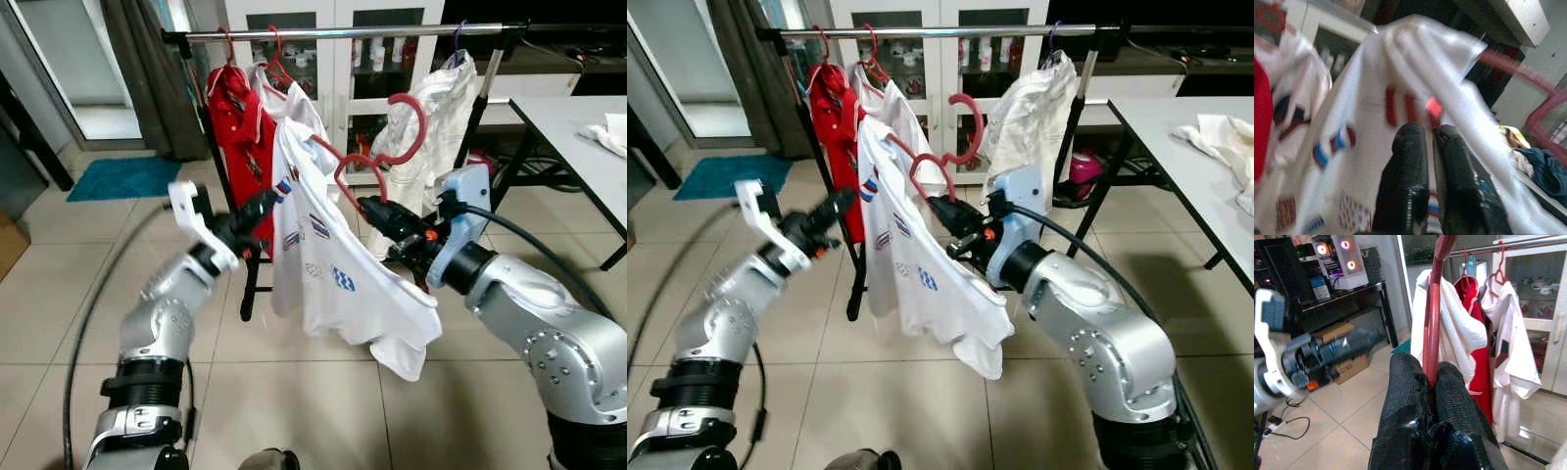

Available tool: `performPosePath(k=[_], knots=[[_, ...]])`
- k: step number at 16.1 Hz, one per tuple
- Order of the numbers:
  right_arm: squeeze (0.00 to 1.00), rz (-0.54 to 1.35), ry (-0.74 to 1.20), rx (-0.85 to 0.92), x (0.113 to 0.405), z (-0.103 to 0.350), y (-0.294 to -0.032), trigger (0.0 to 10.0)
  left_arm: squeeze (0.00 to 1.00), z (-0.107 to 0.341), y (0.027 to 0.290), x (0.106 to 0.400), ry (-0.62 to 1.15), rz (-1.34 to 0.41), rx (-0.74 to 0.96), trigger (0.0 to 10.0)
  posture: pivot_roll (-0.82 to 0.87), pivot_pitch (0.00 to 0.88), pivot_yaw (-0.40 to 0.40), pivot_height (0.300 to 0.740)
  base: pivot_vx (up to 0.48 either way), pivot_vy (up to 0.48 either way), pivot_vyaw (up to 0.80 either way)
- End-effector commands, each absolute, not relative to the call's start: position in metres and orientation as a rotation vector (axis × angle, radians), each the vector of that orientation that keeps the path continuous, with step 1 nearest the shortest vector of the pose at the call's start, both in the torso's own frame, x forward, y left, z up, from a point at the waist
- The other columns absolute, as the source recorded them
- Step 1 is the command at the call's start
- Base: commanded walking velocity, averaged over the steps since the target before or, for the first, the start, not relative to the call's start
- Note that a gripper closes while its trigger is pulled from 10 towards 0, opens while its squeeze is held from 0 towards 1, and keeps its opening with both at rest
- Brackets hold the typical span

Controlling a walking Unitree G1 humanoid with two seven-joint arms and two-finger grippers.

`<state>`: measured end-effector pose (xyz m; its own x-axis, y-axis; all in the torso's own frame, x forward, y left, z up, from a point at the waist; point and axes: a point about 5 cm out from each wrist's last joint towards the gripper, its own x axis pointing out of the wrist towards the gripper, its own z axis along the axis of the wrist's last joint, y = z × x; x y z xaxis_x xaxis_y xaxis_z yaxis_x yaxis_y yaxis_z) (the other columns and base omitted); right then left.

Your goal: Hang hanger

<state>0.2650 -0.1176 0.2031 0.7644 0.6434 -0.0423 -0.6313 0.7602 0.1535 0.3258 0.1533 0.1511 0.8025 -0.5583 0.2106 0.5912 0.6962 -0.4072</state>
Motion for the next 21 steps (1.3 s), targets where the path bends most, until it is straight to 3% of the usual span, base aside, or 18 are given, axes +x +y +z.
performPosePath(k=[1,8,11,12,13,17,18,19,20,21], knots=[[0.0,0.715,0.056,0.125,0.262,0.209,-0.114,10.0,1.0,0.16,0.148,0.326,-0.094,-0.657,-0.437,10.0,-0.11,0.0,0.101,0.74,0.0,0.0,0.0],[0.0,0.718,0.038,0.118,0.267,0.213,-0.11,10.0,1.0,0.165,0.129,0.332,-0.065,-0.678,-0.601,10.0,-0.11,0.0,0.107,0.74,0.0,0.0,0.0],[0.0,0.723,0.038,0.121,0.265,0.212,-0.108,10.0,1.0,0.165,0.125,0.34,-0.018,-0.666,-0.58,10.0,-0.11,0.0,0.112,0.74,0.0,0.0,0.0],[0.0,0.723,0.035,0.12,0.265,0.213,-0.109,10.0,0.08,0.166,0.122,0.343,-0.003,-0.68,-0.568,10.0,-0.11,0.0,0.113,0.74,0.0,0.0,0.0],[0.0,0.723,0.034,0.12,0.265,0.214,-0.109,10.0,0.0,0.167,0.12,0.344,0.006,-0.692,-0.56,10.0,-0.11,0.0,0.113,0.74,0.0,0.0,0.0],[0.0,0.724,0.031,0.117,0.266,0.215,-0.109,10.0,0.0,0.16,0.116,0.349,0.08,-0.708,-0.453,10.0,-0.12,0.0,0.115,0.74,0.0,0.0,0.0],[0.0,0.723,0.03,0.117,0.266,0.215,-0.11,10.0,0.0,0.159,0.115,0.35,0.091,-0.709,-0.444,8.2,-0.12,0.0,0.117,0.74,0.0,0.0,0.0],[0.0,0.721,0.029,0.117,0.266,0.215,-0.11,10.0,0.0,0.159,0.115,0.351,0.089,-0.704,-0.453,3.3,-0.12,0.0,0.118,0.74,0.0,0.0,0.0],[0.0,0.719,0.028,0.117,0.266,0.215,-0.11,10.0,0.0,0.16,0.115,0.351,0.081,-0.702,-0.451,0.3,-0.12,0.0,0.117,0.74,0.0,0.0,0.0],[0.0,0.718,0.028,0.117,0.266,0.215,-0.111,10.0,0.0,0.16,0.114,0.352,0.072,-0.703,-0.439,0.0,-0.12,0.0,0.116,0.74,0.0,0.0,0.0]])
